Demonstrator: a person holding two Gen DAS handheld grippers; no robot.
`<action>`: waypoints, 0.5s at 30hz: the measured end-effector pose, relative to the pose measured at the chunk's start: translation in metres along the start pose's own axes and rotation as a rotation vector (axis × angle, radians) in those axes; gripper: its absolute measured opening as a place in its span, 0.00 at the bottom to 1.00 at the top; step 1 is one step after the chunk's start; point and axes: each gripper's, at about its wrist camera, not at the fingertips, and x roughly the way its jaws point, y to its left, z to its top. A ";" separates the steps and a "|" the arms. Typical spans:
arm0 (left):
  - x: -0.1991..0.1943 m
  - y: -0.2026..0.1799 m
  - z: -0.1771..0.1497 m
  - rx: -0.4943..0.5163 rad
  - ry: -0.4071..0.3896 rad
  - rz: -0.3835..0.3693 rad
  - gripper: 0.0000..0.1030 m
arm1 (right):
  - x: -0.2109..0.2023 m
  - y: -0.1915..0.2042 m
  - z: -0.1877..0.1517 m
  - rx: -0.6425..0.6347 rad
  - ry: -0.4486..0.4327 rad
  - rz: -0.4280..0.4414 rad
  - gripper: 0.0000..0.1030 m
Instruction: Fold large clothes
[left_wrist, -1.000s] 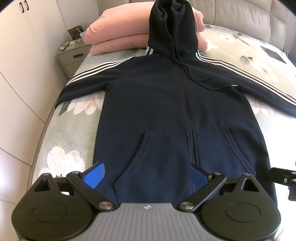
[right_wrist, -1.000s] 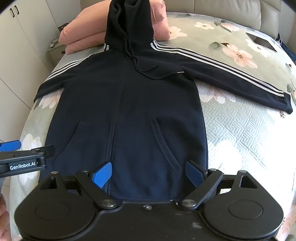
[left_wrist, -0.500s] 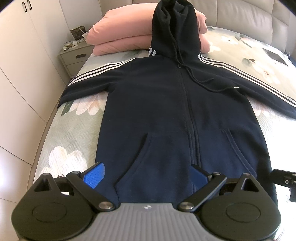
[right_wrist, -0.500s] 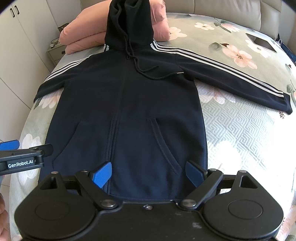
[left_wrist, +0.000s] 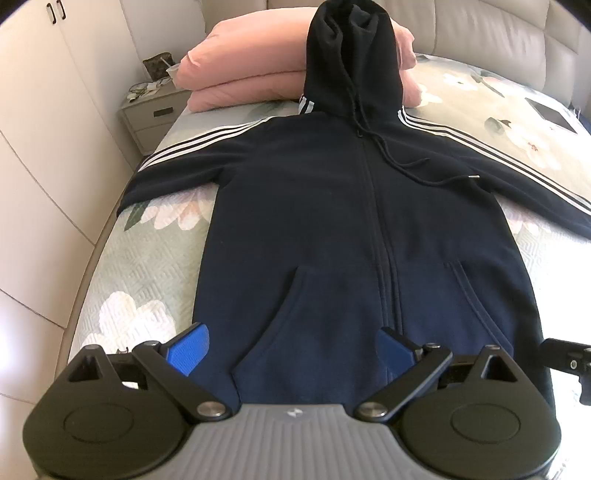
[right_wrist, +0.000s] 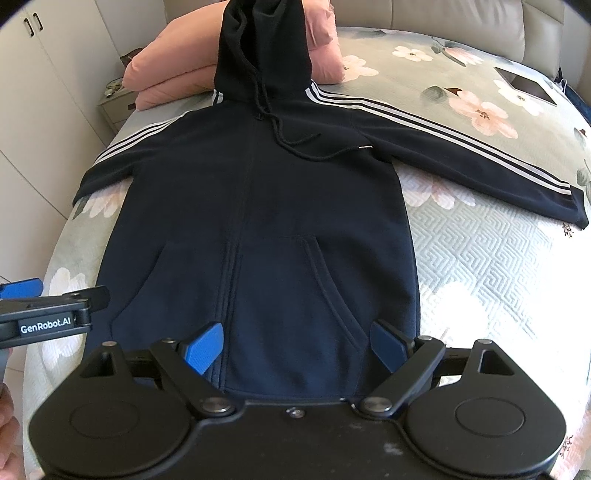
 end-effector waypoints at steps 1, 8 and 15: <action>0.000 0.000 0.000 -0.001 0.002 0.001 0.96 | 0.000 0.000 0.000 0.000 -0.001 0.001 0.99; 0.002 0.001 0.001 -0.009 0.006 -0.001 0.96 | 0.002 0.002 -0.001 -0.007 0.026 0.046 0.99; 0.003 0.002 -0.001 -0.012 0.000 0.003 0.96 | 0.001 0.002 0.000 0.000 0.017 0.038 0.99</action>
